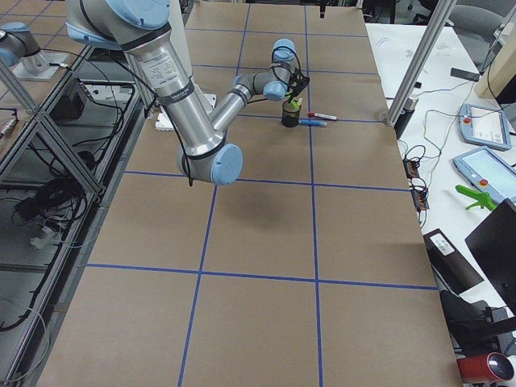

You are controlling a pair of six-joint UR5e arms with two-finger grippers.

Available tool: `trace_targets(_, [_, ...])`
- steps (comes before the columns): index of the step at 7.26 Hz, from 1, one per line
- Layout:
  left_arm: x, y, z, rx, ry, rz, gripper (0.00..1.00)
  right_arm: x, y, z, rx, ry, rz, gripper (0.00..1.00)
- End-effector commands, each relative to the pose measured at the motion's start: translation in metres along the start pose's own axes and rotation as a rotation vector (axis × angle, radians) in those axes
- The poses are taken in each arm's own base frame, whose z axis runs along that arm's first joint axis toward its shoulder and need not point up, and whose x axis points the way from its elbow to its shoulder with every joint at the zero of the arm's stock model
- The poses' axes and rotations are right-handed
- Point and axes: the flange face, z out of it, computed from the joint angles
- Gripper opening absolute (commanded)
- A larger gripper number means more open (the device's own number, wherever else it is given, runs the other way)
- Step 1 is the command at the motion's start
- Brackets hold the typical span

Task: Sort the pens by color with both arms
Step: 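Lower the right gripper and grasp the green highlighter in the cup, then lift the green highlighter and place it beside the red-capped marker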

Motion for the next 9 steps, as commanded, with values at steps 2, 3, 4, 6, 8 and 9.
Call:
trace_targets(2, [0.01, -0.022, -0.021, -0.074, 0.017, -0.06, 0.99, -0.016, -0.006, -0.056, -0.07, -0.03, 0.093, 0.14])
trace_targets(3, [0.006, -0.027, -0.01, -0.106, 0.035, -0.089, 0.99, -0.024, -0.005, -0.075, -0.074, -0.064, 0.078, 0.14])
trace_targets(4, [-0.016, -0.033, 0.002, -0.134, 0.034, -0.131, 0.99, -0.04, -0.006, -0.095, -0.071, -0.099, 0.071, 0.14])
trace_targets(6, [-0.116, -0.043, 0.063, -0.199, 0.01, -0.134, 0.99, -0.054, -0.007, -0.105, -0.049, -0.143, -0.028, 0.14])
trace_targets(8, [-0.172, -0.016, 0.103, -0.273, 0.014, -0.154, 0.99, -0.084, -0.02, -0.091, 0.076, -0.178, -0.243, 0.14])
trace_targets(9, [-0.18, -0.013, 0.096, -0.268, 0.062, -0.174, 0.99, -0.111, -0.03, -0.079, 0.186, -0.196, -0.35, 0.14])
